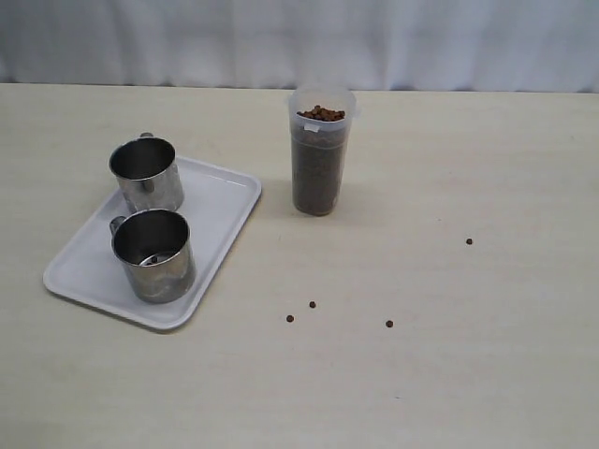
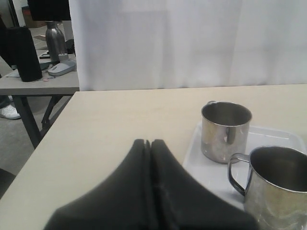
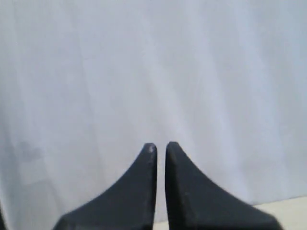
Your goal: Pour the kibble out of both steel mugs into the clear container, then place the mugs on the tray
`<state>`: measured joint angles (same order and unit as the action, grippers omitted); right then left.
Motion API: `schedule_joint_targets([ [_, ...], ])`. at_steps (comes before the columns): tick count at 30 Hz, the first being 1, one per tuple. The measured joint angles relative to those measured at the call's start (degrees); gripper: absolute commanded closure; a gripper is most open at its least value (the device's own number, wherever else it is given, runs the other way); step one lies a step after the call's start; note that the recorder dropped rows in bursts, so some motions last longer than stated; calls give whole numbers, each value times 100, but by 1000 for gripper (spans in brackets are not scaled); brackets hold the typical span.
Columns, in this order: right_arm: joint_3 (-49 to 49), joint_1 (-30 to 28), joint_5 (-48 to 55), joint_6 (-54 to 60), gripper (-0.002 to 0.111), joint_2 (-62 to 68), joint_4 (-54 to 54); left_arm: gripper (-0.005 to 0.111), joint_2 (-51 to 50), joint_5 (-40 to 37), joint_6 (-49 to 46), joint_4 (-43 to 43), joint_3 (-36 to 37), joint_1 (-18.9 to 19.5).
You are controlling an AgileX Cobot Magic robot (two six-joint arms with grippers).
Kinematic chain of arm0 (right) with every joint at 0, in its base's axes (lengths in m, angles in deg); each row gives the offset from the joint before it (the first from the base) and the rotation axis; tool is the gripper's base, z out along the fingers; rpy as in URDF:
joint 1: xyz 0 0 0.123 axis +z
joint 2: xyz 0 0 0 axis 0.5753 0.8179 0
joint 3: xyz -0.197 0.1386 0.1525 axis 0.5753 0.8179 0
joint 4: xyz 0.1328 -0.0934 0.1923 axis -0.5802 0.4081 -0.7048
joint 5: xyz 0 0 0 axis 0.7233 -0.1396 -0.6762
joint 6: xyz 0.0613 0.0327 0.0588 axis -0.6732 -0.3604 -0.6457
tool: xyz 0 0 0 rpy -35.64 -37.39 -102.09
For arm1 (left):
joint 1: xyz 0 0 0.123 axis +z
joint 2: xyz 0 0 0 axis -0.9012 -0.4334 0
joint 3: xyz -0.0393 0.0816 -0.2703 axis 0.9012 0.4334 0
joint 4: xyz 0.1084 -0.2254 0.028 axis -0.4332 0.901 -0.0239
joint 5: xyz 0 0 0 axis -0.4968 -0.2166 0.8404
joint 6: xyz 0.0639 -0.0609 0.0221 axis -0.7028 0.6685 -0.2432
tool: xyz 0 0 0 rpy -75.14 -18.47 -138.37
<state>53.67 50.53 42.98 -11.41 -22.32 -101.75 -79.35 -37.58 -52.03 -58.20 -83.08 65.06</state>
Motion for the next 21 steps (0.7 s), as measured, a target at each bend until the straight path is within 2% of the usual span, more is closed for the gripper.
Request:
schedule_joint_targets([
  [1,0,-351,-12,0,104,-144,0,107,0,0,0,0,0,0],
  [3,0,-653,-23,0,104,-190,0,107,0,0,0,0,0,0],
  [6,81,-772,-126,-10,104,-209,273,107,0,-13,0,0,0,0],
  [8,292,-796,-309,-10,104,-209,1485,107,0,-13,0,0,0,0],
  [12,985,-994,-363,3,104,-209,2725,107,0,-13,0,0,0,0],
  [16,1042,-1176,317,-125,104,-209,2933,107,0,-22,0,0,0,0],
  [21,1055,-1189,777,-940,104,-209,2933,107,0,-22,0,0,0,0],
])
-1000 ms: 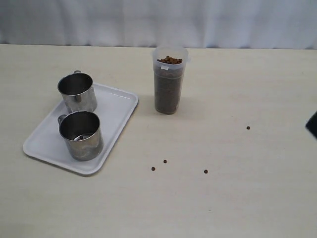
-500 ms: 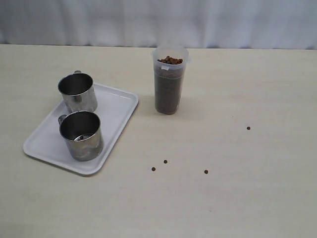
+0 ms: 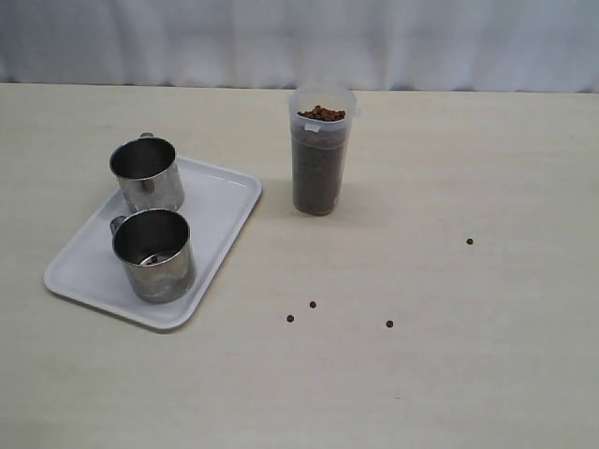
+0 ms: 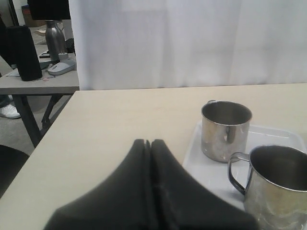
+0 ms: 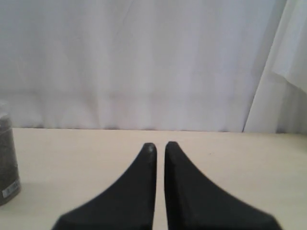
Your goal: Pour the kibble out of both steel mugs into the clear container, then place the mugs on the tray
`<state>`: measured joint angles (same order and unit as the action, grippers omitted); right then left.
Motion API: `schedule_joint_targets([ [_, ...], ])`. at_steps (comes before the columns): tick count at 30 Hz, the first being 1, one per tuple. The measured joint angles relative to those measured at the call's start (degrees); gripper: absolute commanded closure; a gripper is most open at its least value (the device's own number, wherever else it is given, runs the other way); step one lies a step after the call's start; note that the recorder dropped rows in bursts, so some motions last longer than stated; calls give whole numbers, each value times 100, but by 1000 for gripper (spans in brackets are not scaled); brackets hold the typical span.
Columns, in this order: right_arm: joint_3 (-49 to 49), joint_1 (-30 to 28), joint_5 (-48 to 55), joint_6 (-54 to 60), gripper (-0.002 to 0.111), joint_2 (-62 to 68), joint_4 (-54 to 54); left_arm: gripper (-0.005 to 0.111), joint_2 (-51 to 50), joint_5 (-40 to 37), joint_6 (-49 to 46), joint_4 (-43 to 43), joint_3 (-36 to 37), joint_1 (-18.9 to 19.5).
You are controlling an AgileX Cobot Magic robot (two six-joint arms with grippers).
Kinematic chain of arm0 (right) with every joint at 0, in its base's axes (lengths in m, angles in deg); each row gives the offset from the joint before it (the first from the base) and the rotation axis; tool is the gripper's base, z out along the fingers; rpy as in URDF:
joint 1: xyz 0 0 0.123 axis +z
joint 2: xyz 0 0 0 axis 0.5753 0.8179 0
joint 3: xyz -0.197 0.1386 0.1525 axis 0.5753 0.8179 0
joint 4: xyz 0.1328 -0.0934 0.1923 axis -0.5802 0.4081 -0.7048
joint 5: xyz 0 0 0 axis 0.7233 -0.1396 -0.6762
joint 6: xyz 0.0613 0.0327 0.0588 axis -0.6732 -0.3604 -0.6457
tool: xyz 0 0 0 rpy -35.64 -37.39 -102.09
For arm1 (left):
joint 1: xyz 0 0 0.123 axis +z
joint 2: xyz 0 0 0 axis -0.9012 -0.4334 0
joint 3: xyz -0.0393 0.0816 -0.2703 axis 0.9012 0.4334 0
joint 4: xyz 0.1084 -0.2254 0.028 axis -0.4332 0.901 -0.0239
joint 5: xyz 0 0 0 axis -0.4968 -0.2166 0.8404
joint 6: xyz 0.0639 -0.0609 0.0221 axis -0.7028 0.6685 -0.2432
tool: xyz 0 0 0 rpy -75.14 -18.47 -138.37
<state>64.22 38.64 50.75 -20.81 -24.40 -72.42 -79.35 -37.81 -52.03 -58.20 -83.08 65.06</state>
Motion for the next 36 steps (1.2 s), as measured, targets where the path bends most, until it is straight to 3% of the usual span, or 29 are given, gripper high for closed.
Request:
schedule_joint_targets([
  [7,0,0,50,-742,104,0,203,107,0,0,0,0,0,0],
  [36,0,246,678,-522,104,0,203,107,0,0,0,0,0,0],
])
